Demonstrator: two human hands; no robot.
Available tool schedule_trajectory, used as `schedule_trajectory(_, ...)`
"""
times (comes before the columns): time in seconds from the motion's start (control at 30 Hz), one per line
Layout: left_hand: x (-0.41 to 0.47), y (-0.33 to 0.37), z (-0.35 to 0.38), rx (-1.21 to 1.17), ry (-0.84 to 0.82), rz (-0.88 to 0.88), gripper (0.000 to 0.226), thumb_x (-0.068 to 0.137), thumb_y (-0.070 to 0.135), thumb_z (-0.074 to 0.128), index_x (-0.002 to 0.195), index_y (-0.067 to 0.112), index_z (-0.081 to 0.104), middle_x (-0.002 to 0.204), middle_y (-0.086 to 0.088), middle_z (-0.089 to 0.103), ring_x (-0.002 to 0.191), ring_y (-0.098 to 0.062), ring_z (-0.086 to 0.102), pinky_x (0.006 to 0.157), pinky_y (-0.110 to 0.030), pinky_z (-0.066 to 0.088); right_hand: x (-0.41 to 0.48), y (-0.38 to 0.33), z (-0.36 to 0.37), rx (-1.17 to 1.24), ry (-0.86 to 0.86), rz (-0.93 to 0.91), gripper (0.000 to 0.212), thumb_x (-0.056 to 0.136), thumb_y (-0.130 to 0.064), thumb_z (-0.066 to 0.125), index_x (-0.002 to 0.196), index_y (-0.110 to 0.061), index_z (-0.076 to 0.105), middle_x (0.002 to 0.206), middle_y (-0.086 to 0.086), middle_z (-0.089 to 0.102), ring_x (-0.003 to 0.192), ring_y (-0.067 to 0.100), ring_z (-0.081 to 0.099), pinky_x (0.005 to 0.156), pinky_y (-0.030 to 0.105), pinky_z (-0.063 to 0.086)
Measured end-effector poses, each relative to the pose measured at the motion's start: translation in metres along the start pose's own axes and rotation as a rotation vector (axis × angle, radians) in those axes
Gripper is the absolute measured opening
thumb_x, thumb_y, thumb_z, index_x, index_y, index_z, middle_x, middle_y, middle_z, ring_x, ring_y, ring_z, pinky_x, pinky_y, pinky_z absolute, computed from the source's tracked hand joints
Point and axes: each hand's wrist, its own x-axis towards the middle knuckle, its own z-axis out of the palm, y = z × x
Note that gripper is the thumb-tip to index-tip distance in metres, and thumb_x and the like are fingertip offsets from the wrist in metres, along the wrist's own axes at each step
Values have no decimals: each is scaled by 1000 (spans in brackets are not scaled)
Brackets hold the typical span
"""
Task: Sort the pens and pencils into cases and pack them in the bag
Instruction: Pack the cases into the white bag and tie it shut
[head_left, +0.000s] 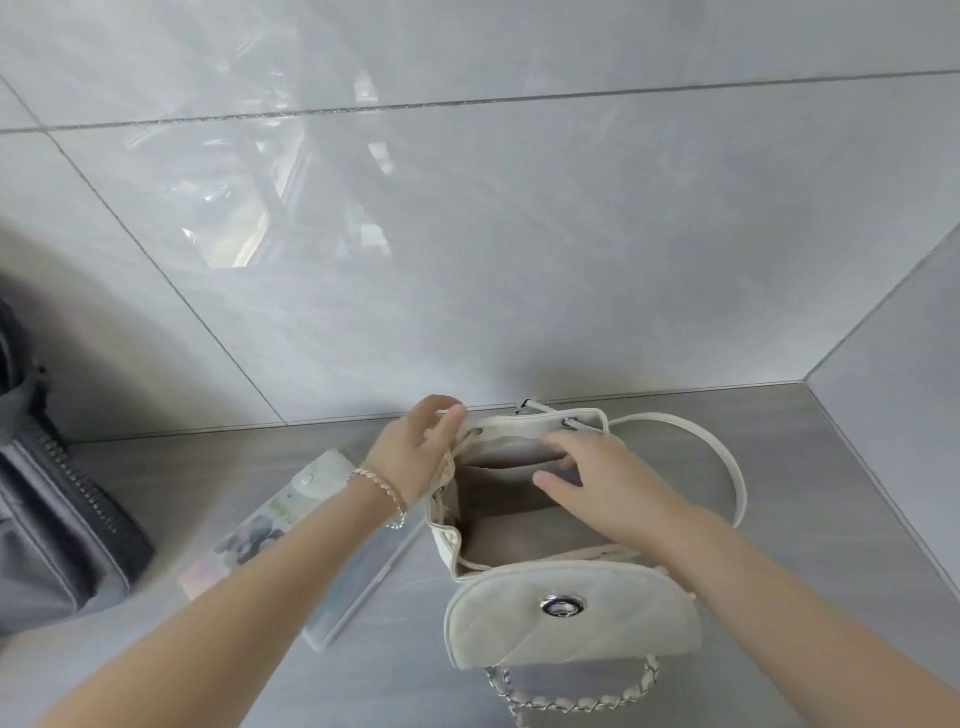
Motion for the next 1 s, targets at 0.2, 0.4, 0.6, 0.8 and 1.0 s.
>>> schedule_trajectory(0.2, -19, -105, -44, 628, 56, -436, 70, 86, 51, 49, 144, 20, 24, 149, -6, 32, 133, -29, 37, 108, -39, 32, 11, 3, 8, 162, 64, 79, 33, 87, -29, 55, 120, -28, 51, 107, -12, 56, 83, 4, 61, 88, 27, 47)
schedule_trajectory(0.4, -22, -128, -57, 714, -45, -460, 89, 75, 40, 63, 146, 26, 12, 144, -4, 35, 130, -29, 38, 101, -36, 38, 8, 2, 9, 146, 59, 118, 16, 86, -30, 53, 101, -35, 58, 93, -17, 61, 86, 3, 58, 81, 22, 44)
schedule_trajectory(0.6, -26, -68, -61, 510, 142, -350, 93, 64, 48, 71, 141, 26, 26, 129, -10, 48, 116, -32, 49, 94, -38, 46, 6, -1, 9, 222, 90, 122, 6, 85, -37, 55, 86, -42, 58, 89, -22, 62, 85, -1, 59, 84, 26, 46)
schedule_trajectory(0.8, -40, 58, -30, 252, 204, 23, 100, 63, 51, 74, 144, 22, 23, 129, -4, 44, 123, -21, 43, 97, -28, 37, 5, -22, -9, 801, -55, 86, 45, 70, -63, 59, 106, -36, 57, 100, -8, 72, 97, 5, 66, 96, 32, 47)
schedule_trajectory(1.0, -51, 77, 19, 233, 16, 393, 113, 65, 49, 73, 149, 16, 4, 128, 1, 41, 112, -10, 43, 95, -11, 36, -4, -24, -20, 1151, 269, 159, 10, 79, -23, 70, 89, -21, 70, 93, 3, 75, 91, 23, 69, 83, 43, 54)
